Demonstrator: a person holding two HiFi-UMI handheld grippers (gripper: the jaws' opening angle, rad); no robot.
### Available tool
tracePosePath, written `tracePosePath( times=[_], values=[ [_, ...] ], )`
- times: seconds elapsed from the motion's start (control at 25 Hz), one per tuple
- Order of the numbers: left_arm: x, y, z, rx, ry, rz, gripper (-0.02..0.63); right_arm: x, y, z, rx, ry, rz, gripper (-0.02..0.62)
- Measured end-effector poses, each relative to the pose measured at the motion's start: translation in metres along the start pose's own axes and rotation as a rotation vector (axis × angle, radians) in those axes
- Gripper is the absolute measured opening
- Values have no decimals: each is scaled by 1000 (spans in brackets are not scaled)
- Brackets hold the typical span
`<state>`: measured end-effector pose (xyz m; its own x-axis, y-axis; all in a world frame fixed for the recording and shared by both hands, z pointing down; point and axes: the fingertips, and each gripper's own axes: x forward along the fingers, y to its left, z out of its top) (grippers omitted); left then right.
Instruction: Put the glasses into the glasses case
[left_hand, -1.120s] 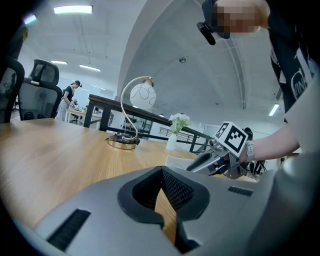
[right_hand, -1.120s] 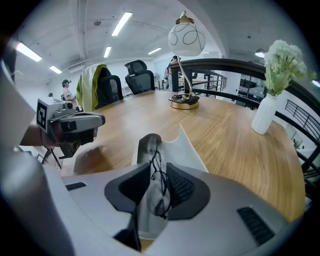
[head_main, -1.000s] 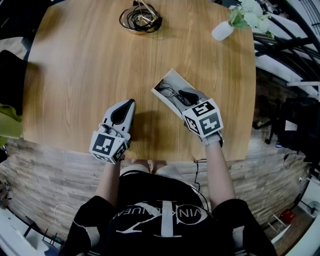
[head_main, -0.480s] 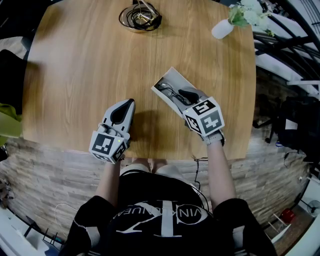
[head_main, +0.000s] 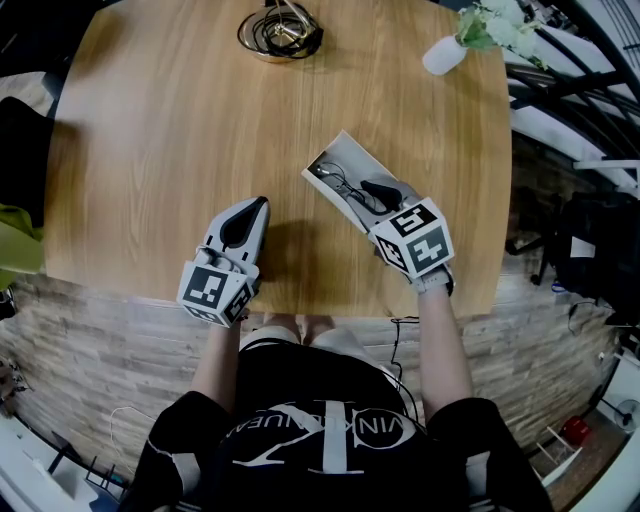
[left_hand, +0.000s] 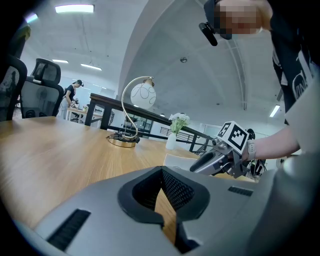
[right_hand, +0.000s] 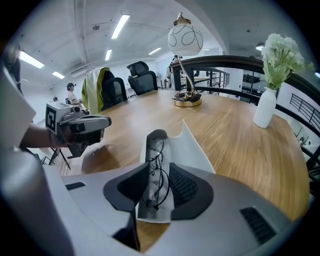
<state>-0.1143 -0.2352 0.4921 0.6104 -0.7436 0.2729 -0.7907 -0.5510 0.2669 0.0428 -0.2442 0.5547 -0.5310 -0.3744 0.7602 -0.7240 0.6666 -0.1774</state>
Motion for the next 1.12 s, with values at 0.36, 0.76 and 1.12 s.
tracePosePath(
  times=[0.36, 0.76, 1.12],
  values=[
    [-3, -5, 3, 6, -3, -12, 15, -12, -2, 0, -1, -44, -56, 132],
    [-4, -10, 10, 24, -11, -21, 15, -31, 0, 9, 26, -144, -101, 123],
    [-7, -12, 15, 29, -16, -18, 15, -48, 9, 9, 68, -238, -118, 43]
  ],
)
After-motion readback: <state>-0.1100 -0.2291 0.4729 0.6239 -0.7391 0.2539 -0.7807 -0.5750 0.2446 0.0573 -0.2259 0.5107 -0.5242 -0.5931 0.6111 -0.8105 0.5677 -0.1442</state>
